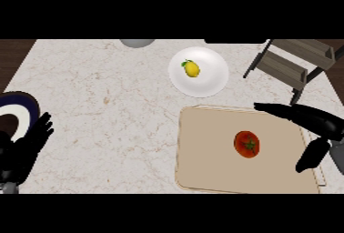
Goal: Pick the tomato from the tray and place it in the tiered basket
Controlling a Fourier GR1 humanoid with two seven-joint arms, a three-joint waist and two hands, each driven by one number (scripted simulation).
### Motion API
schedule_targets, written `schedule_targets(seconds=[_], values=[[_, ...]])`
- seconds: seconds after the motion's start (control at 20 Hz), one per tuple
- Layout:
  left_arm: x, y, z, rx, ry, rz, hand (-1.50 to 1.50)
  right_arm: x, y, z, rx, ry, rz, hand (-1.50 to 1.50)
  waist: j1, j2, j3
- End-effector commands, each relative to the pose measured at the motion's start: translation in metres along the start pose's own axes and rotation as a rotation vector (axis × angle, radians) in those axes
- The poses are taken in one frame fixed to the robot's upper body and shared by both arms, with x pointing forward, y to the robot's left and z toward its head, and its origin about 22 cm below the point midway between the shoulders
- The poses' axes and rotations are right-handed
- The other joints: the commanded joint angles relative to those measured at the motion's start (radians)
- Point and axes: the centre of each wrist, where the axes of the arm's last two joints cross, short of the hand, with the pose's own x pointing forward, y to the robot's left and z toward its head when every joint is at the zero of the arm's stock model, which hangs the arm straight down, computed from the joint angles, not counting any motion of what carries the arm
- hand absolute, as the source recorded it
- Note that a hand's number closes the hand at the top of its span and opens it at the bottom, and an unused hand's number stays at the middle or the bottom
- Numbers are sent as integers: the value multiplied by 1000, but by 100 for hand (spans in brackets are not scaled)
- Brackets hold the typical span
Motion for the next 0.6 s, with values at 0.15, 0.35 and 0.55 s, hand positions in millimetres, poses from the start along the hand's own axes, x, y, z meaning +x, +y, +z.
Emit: schedule_targets(seconds=[0.15,0.35,0.55], values=[[-12,-3,-5,22,1,-3,0,-17,14,2,72,-31,-51,-150,-3,0,0],[-6,-17,-5,-12,-1,17,0,-14,14,-29,46,-42,-35,-150,3,1,0],[4,-6,-2,-2,4,2,0,-1,21,-34,48,-63,-47,-150,-2,-1,0]])
